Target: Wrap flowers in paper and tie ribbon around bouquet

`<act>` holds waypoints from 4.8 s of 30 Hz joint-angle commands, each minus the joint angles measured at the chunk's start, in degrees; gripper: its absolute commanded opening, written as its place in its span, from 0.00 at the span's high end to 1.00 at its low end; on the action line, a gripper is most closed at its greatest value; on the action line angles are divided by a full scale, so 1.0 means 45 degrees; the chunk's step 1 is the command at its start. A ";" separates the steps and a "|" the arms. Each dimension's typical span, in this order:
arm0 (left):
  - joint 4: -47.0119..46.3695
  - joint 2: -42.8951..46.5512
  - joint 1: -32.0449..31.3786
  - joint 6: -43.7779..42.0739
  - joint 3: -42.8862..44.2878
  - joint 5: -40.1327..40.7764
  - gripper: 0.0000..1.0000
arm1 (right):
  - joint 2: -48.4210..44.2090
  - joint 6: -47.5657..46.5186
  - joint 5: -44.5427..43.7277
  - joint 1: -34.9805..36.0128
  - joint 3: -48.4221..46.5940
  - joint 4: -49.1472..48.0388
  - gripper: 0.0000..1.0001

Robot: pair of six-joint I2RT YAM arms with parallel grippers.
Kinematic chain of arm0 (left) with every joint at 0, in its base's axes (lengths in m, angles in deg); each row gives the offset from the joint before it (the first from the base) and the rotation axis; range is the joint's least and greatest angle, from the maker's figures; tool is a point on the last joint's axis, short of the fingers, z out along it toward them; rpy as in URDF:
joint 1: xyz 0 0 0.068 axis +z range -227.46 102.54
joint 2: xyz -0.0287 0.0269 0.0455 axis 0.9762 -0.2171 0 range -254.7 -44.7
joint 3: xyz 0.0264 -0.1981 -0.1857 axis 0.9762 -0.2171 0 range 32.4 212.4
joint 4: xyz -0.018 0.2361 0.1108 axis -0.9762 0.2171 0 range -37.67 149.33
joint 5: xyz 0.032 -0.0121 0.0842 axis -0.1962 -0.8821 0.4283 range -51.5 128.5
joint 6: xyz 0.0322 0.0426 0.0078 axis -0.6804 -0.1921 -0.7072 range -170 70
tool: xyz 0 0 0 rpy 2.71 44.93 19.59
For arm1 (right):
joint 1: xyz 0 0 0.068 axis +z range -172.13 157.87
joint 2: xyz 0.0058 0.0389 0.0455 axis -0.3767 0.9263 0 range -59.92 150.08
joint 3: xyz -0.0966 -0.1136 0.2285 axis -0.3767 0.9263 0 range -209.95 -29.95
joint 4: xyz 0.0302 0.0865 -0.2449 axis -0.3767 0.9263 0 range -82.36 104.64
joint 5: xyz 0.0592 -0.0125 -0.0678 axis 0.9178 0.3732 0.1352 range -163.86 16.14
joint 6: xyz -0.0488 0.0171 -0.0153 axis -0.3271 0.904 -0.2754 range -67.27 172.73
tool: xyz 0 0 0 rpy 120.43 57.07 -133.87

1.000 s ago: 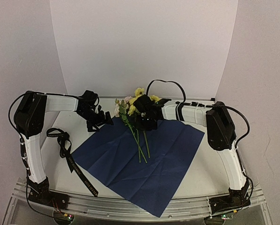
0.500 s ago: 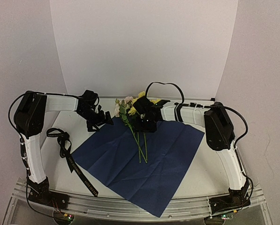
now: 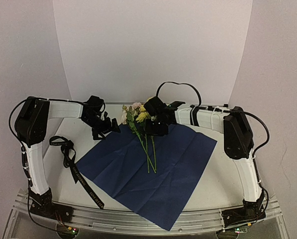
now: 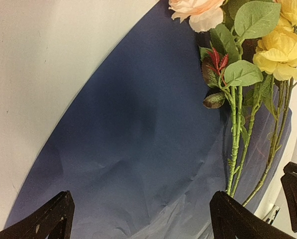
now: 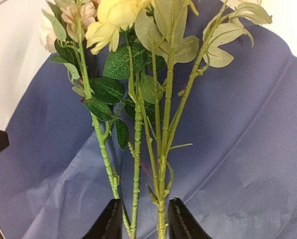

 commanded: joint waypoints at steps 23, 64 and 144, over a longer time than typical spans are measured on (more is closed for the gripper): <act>0.0236 0.0412 0.0005 0.0018 0.0845 -0.0167 0.02 | 0.0911 -0.0490 0.0375 -0.0176 -0.0717 0.0169 0.88; -0.0722 0.4593 -0.0133 0.1699 -0.3710 0.0566 0.03 | -0.5609 0.0442 -0.0466 0.2432 0.7195 0.0969 0.30; -0.3917 0.6918 -0.5915 -0.1968 -0.4374 0.0470 0.07 | -1.1508 1.4875 0.3242 0.3014 1.4531 -0.6099 1.00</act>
